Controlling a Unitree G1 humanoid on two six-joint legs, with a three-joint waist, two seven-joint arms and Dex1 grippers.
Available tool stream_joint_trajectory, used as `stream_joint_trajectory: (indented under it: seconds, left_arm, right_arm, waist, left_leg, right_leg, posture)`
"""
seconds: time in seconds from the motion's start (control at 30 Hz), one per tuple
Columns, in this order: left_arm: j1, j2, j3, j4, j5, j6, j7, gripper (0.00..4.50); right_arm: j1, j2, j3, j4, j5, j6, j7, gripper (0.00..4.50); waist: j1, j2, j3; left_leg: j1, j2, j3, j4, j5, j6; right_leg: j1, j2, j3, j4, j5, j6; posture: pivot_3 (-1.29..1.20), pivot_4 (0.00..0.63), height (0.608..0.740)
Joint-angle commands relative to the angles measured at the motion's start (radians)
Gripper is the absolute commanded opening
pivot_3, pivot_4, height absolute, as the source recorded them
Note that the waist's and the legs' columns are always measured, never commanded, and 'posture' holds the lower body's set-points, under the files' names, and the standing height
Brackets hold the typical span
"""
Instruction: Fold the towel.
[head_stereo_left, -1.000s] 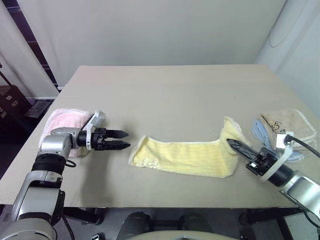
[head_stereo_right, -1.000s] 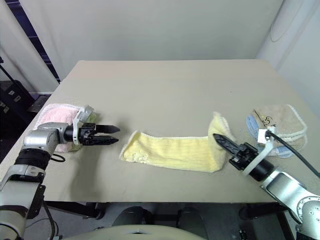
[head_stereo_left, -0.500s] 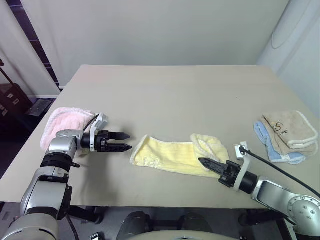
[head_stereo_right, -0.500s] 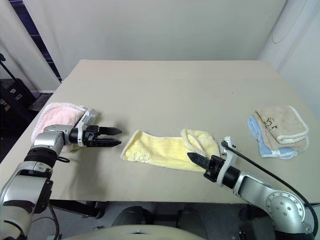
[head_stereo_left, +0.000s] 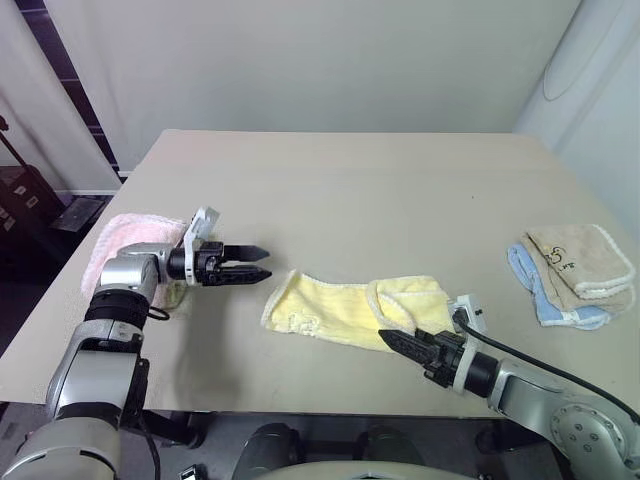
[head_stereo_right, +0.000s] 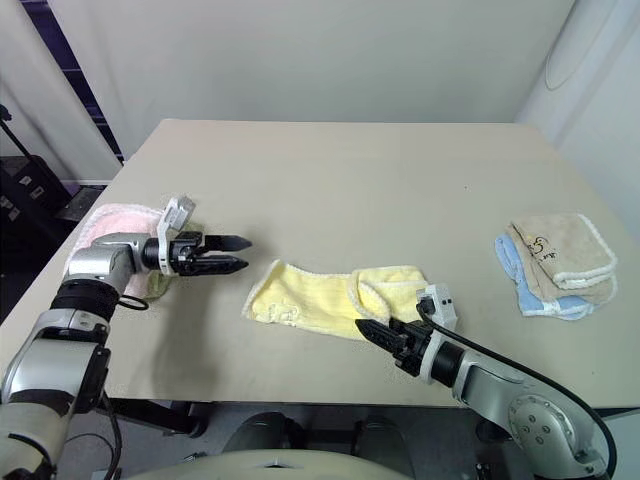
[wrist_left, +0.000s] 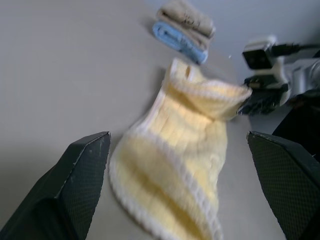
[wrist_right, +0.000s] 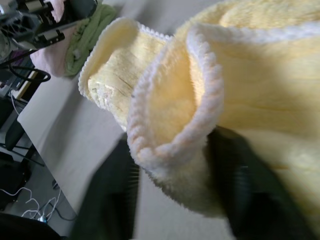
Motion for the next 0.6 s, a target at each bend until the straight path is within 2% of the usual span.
stream_joint_trajectory:
  seconds: [0.03,0.07,0.13,0.3,0.43,0.5,0.53,0.6]
  left_arm:
    - [-0.037,-0.018,0.041,-0.087,-0.031,0.041,0.027,4.50]
    - [-0.040,-0.026,0.052,-0.104,-0.041,0.055,0.037,4.50]
    - [-0.051,-0.045,0.078,-0.137,-0.071,0.094,0.055,4.50]
    - [-0.079,-0.129,0.086,-0.219,-0.111,0.132,0.085,4.50]
    - [-0.099,-0.254,0.038,-0.242,-0.065,0.056,0.145,4.50]
    - [-0.101,-0.313,0.008,-0.241,-0.048,0.024,0.153,4.50]
    - [-0.104,-0.340,-0.013,-0.231,-0.035,0.015,0.156,4.50]
    - [-0.102,-0.388,-0.056,-0.199,0.003,-0.026,0.160,4.50]
  right_arm:
    - [0.017,-0.015,-0.095,-0.090,0.065,-0.035,0.058,3.61]
    - [0.027,-0.021,-0.133,-0.103,0.110,-0.036,0.071,3.95]
    - [0.045,-0.042,-0.206,-0.114,0.199,-0.031,0.086,3.95]
    - [0.022,-0.087,-0.301,-0.089,0.261,-0.044,0.089,3.95]
    - [-0.047,-0.060,-0.269,0.008,0.102,-0.115,0.098,3.95]
    - [-0.067,-0.058,-0.216,0.045,-0.044,-0.190,0.151,3.55]
    - [-0.074,-0.059,-0.197,0.065,-0.065,-0.190,0.177,3.39]
    - [-0.092,-0.046,-0.184,0.099,-0.065,-0.195,0.227,2.70]
  waist:
    - [0.000,0.000,0.000]
    - [0.001,0.000,0.000]
    - [0.000,0.000,0.000]
    - [0.000,-0.001,0.000]
    - [0.002,-0.001,0.001]
    - [0.001,0.000,0.001]
    - [0.001,0.000,0.001]
    - [0.000,0.000,0.001]
  left_leg:
    - [0.000,0.000,0.000,0.000,0.000,0.000]
    - [0.000,0.000,0.000,0.000,0.000,0.000]
    - [0.000,0.000,0.000,0.001,0.000,0.001]
    - [0.000,0.001,-0.001,0.007,-0.002,0.003]
    - [0.000,0.001,-0.001,0.011,-0.002,0.003]
    - [0.000,0.000,-0.001,0.013,-0.002,0.004]
    - [0.000,0.000,-0.001,0.013,-0.002,0.005]
    - [0.000,-0.001,-0.001,0.013,-0.003,0.006]
  right_leg:
    - [0.000,0.000,0.000,0.000,0.000,0.000]
    - [0.000,0.000,0.000,0.000,0.000,0.000]
    - [0.001,0.000,0.000,0.000,0.001,0.001]
    - [0.003,0.000,0.000,0.001,0.001,0.001]
    - [0.006,0.000,0.000,-0.001,0.003,-0.001]
    - [0.007,-0.001,0.000,-0.002,0.004,0.000]
    - [0.007,-0.001,0.000,-0.003,0.004,0.001]
    - [0.007,-0.001,0.000,-0.003,0.004,0.001]
  posture:
    - [0.00,0.000,0.740]
    - [0.00,0.000,0.740]
    - [0.00,0.000,0.740]
    - [0.00,0.000,0.740]
    - [0.00,0.000,0.740]
    - [0.00,0.000,0.740]
    - [0.00,0.000,0.740]
    - [0.00,0.000,0.740]
